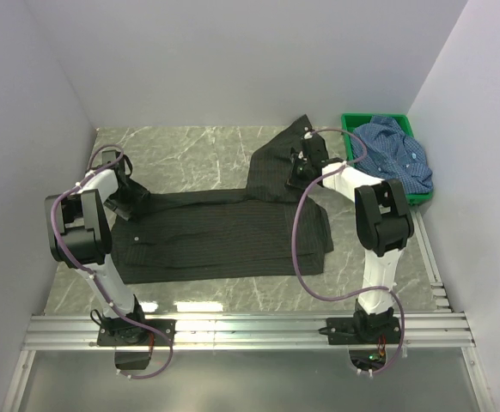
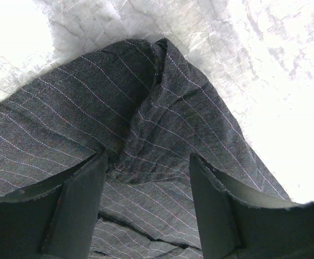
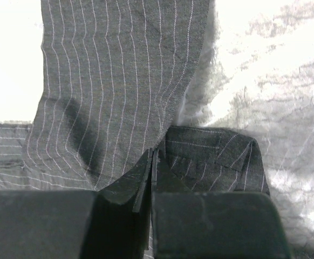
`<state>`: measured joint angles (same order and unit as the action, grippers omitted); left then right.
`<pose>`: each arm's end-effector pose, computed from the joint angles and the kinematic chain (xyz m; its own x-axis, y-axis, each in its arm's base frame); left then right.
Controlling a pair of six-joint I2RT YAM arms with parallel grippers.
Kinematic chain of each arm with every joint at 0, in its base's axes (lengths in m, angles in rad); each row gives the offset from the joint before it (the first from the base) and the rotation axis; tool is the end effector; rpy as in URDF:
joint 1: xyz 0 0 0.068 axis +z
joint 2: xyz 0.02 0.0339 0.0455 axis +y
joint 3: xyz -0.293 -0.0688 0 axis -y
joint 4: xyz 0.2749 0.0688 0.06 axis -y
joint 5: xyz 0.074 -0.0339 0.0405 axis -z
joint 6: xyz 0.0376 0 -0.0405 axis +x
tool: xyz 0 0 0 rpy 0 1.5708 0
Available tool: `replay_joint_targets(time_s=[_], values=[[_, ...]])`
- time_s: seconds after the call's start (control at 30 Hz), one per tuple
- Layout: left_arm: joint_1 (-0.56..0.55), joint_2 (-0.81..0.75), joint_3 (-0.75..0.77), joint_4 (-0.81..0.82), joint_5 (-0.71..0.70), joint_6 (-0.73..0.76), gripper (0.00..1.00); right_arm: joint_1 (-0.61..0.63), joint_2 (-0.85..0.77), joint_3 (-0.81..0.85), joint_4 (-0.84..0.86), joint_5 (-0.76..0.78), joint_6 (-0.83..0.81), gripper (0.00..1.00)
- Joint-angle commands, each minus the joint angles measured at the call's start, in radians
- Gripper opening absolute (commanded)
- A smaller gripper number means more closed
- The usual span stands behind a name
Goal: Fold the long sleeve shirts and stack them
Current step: Fold the shirt
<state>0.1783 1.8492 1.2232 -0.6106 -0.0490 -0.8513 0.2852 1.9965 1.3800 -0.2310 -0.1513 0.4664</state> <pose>0.3885 0.0719 0.1774 -0.4675 -0.8476 -0.2510 -0.8264 0.5199 -0.2162 0.4528 0.1387 0.1870 -0.8106 0.2256 -0.5404 -0.0105 0.9171 0.3985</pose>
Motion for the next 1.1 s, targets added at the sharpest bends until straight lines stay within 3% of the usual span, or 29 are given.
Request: replay_joint_targets(time_s=[0.0,0.2,0.4,0.53,0.73,1.07], values=[[0.003,-0.039,0.019,-0.008,0.001,-0.002,0.68,-0.006,-0.086,-0.018,0.042,-0.005,-0.025,0.0],[0.004,-0.041,0.021,-0.009,-0.008,-0.026,0.64,-0.001,-0.123,-0.042,0.064,-0.037,-0.02,0.0],[0.004,-0.05,0.032,-0.023,-0.037,-0.038,0.49,-0.003,-0.13,-0.058,0.067,-0.045,-0.025,0.0],[0.004,-0.07,0.051,-0.034,-0.068,-0.031,0.33,-0.003,-0.139,-0.067,0.07,-0.042,-0.032,0.0],[0.004,-0.05,0.099,-0.064,-0.078,-0.006,0.22,-0.003,-0.157,-0.055,0.058,-0.039,-0.043,0.0],[0.019,-0.03,0.182,-0.095,-0.065,0.035,0.13,-0.001,-0.271,0.004,-0.031,0.031,-0.089,0.0]])
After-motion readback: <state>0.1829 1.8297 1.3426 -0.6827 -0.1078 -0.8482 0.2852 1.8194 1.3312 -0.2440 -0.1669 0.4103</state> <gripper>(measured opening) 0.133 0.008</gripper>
